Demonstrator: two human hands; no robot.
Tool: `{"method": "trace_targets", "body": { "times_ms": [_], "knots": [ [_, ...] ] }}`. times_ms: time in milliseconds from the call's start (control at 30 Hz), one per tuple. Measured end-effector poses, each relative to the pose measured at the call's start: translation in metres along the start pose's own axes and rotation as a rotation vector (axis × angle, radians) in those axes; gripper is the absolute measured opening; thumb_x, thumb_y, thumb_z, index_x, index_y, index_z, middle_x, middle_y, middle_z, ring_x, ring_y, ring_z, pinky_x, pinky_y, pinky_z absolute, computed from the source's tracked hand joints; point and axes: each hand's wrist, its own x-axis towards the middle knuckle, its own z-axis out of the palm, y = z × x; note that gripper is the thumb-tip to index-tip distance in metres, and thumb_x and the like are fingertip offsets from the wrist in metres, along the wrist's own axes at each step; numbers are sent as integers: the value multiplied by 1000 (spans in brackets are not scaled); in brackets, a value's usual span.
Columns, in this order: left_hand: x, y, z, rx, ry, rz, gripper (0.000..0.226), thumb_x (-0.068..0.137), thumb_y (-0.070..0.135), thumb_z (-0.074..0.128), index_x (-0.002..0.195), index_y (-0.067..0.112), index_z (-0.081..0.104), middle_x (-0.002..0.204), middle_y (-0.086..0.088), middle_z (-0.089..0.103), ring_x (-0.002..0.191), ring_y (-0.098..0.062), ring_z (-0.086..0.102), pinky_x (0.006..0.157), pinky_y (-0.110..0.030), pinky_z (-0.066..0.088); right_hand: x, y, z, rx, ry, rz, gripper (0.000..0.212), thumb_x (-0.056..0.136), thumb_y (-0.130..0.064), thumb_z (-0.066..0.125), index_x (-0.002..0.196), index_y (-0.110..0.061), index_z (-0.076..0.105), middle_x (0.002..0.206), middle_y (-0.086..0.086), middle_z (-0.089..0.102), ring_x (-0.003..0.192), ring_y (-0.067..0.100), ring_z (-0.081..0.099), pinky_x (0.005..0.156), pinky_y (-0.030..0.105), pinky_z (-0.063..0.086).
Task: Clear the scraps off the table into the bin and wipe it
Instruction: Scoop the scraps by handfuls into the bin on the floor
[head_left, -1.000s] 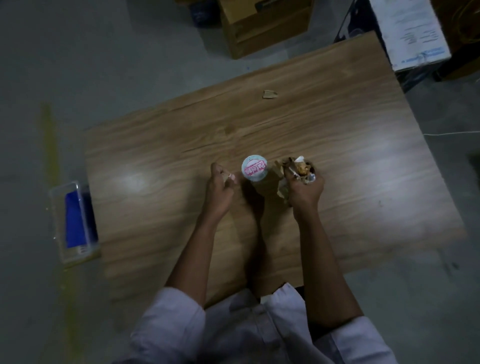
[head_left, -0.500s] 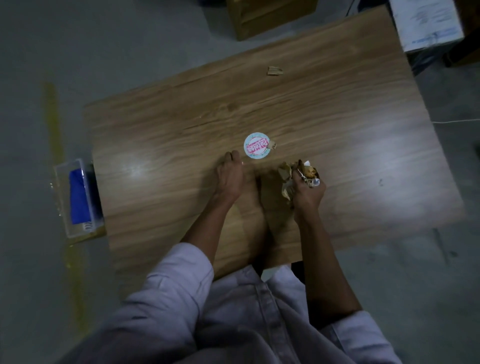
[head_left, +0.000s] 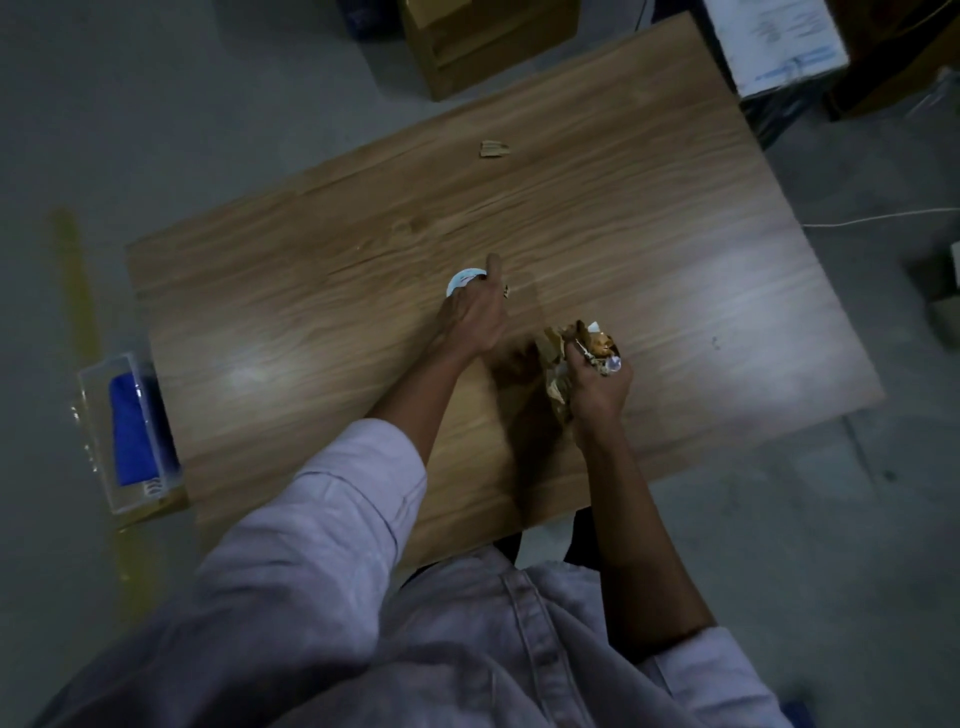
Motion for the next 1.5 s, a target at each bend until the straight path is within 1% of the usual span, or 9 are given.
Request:
{"method": "trace_targets", "body": {
  "times_ms": [333, 433, 533, 700, 833, 1200, 1267, 1400, 1500],
  "knots": [
    [9, 11, 5, 227, -43, 62, 62, 95, 9, 51, 150, -3, 25, 126, -19, 63, 111, -37, 64, 82, -43, 51, 1, 4, 6, 38, -7, 8, 29, 66, -31, 82, 88, -16, 70, 80, 7, 66, 72, 21, 61, 70, 37, 49],
    [17, 7, 2, 271, -39, 125, 48, 98, 12, 48, 143, 0, 35, 124, -20, 64, 107, -38, 65, 81, -43, 50, -1, -5, 7, 27, -11, -24, 13, 81, -9, 80, 88, -15, 70, 76, 1, 68, 65, 11, 64, 69, 31, 51],
    [37, 0, -8, 86, 1, 91, 44, 97, 8, 48, 140, 4, 37, 124, -24, 62, 105, -44, 63, 76, -44, 46, 0, -9, 7, 10, -42, -26, 24, 87, 4, 73, 79, -19, 68, 66, -12, 70, 64, 5, 65, 71, 29, 53],
    [96, -5, -36, -334, 336, 32, 44, 79, -11, 52, 123, -9, 51, 110, -33, 61, 104, -49, 55, 81, -46, 39, -1, -16, 9, 29, -94, -49, 29, 88, 9, 70, 78, -19, 65, 60, -14, 70, 54, -2, 62, 54, 22, 51],
    [139, -1, -49, -360, 402, 54, 33, 77, -19, 47, 110, -13, 52, 111, -35, 55, 96, -47, 56, 78, -44, 37, 4, -13, 13, 59, -81, -38, 28, 87, 9, 70, 80, -17, 62, 60, -12, 70, 54, -1, 62, 55, 24, 51],
    [163, -5, -49, 55, 114, 171, 39, 99, 1, 47, 137, -1, 42, 145, -21, 41, 122, -44, 49, 97, -48, 42, 17, -12, 26, 70, -39, -70, 17, 83, -8, 80, 94, 0, 69, 72, 2, 68, 63, 14, 63, 58, 29, 51],
    [148, -7, -43, -151, 103, 107, 33, 97, 2, 50, 129, -3, 46, 131, -24, 52, 112, -42, 55, 89, -44, 42, 12, -17, 28, 118, -34, -55, 14, 81, -8, 78, 88, -9, 66, 67, -1, 66, 59, 12, 61, 55, 28, 50],
    [76, 24, -42, -1150, -44, -245, 23, 98, -5, 47, 92, 18, 47, 89, -6, 56, 61, -14, 43, 59, -30, 35, 1, -35, 26, 180, -59, -98, 18, 88, 2, 70, 81, -12, 63, 58, -7, 61, 50, 7, 56, 49, 22, 47],
    [12, 50, -28, -1495, -220, -265, 16, 94, 4, 52, 84, 17, 48, 89, -8, 58, 69, -18, 52, 60, -27, 41, -2, -48, 20, 164, -45, -127, 11, 86, -3, 75, 91, -7, 66, 65, -8, 67, 57, 8, 62, 53, 23, 51]
  ]
}}
